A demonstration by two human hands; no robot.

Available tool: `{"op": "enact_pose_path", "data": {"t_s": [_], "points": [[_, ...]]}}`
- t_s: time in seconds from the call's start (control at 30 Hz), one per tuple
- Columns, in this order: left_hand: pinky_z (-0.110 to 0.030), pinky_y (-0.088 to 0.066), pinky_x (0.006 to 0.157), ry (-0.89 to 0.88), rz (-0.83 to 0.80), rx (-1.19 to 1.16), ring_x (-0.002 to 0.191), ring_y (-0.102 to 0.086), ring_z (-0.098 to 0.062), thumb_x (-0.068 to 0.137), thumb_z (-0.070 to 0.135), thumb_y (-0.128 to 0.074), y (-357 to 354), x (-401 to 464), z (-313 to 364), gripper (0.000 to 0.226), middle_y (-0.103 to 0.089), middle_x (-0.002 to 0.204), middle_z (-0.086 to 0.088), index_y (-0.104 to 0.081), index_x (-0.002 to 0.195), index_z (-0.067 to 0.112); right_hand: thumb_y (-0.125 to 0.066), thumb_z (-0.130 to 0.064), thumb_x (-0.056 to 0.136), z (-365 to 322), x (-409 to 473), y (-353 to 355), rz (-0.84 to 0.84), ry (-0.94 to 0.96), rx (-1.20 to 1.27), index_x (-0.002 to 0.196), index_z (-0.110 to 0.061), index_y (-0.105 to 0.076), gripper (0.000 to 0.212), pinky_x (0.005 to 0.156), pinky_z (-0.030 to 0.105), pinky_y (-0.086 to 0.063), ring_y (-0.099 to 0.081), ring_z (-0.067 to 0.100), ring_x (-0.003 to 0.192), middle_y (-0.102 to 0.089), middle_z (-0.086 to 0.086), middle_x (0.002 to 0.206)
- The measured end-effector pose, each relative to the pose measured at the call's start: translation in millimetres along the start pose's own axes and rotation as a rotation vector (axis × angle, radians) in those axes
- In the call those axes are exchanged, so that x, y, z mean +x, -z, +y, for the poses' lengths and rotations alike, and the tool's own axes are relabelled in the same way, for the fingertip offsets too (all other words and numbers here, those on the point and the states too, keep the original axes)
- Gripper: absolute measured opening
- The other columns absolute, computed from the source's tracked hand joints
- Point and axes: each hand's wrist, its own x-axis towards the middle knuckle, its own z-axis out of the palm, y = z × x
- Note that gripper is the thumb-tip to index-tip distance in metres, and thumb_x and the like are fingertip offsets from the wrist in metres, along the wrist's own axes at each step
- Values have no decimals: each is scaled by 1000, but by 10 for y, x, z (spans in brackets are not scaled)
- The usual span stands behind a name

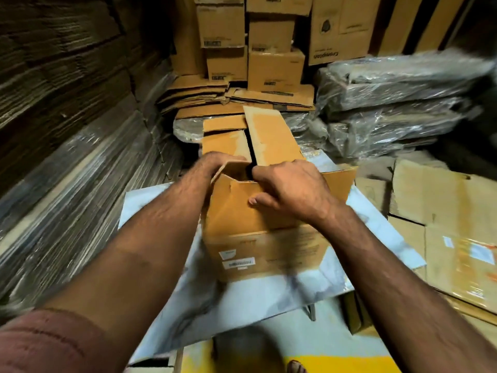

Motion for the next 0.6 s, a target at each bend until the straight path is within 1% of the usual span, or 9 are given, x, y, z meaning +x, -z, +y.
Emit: {"op": "enact_pose_path", "data": {"t_s": [0.07, 0.1, 0.17, 0.2, 0.3, 0.37, 0.4, 0.47, 0.6], "points": [[-44, -39, 107, 26, -63, 167, 118, -53, -34, 96, 53, -52, 26, 73, -192, 57, -42, 147, -17, -53, 133, 11, -54, -55, 93, -102, -134, 54, -11, -53, -11, 116, -33, -50, 32, 72, 34, -44, -66, 29, 94, -71, 1, 101], [-42, -31, 114, -20, -21, 293, 137, -37, -37, 94, 59, -49, -7, 75, -327, 74, -18, 160, -18, -34, 151, 14, -52, -53, 95, -150, -200, 67, -14, -67, -27, 113, -32, -50, 28, 71, 34, -43, -66, 30, 94, -71, 2, 100], [-40, -18, 120, -134, 78, 312, 149, -5, -40, 92, 58, -55, -127, 16, -586, 87, 23, 160, -17, -10, 158, 23, -47, -51, 98, -247, -341, 104, -54, -94, -64, 109, -31, -54, 24, 69, 34, -40, -65, 31, 94, -69, 2, 98], [-39, -16, 120, -201, 122, 278, 150, -2, -39, 93, 54, -56, -193, -16, -697, 85, 28, 159, -16, -10, 158, 24, -44, -52, 99, -304, -409, 152, -101, -115, -55, 110, -31, -57, 27, 69, 34, -39, -65, 30, 95, -68, 1, 95], [-41, -20, 119, -296, 307, 221, 149, -10, -40, 96, 53, -51, -380, 12, -934, 71, 12, 163, -16, -26, 156, 26, -34, -73, 91, -488, -586, 297, -385, -233, 227, 121, -36, -63, 55, 82, 34, -46, -62, 23, 106, -65, -5, 98], [-46, -29, 115, -321, 468, 221, 144, -21, -41, 98, 50, -47, -507, -1, -981, 61, -8, 162, -17, -36, 151, 24, -19, -86, 82, -566, -664, 280, -618, -359, 443, 137, -43, -52, 77, 108, 44, -38, -46, 22, 134, -56, -3, 139], [-49, -33, 110, -322, 532, 259, 141, -25, -41, 99, 46, -44, -565, -36, -967, 54, -17, 159, -18, -41, 148, 21, -12, -87, 81, -590, -695, 192, -693, -417, 475, 145, -47, -40, 81, 118, 48, -24, -29, 23, 147, -36, -4, 157], [-51, -39, 101, -323, 642, 371, 137, -29, -38, 102, 37, -40, -647, -109, -948, 42, -29, 151, -19, -50, 137, 17, -11, -79, 90, -639, -778, -140, -758, -445, 379, 154, -45, -13, 73, 122, 51, 0, 6, 20, 153, 4, -5, 165], [-51, -46, 90, -379, 742, 457, 127, -40, -34, 101, 23, -40, -729, -187, -996, 28, -46, 133, -17, -59, 118, 12, -33, -70, 94, -721, -908, -843, -755, -364, 37, 152, -30, 26, 91, 115, 62, 12, 42, 29, 139, 48, 7, 147]]}}
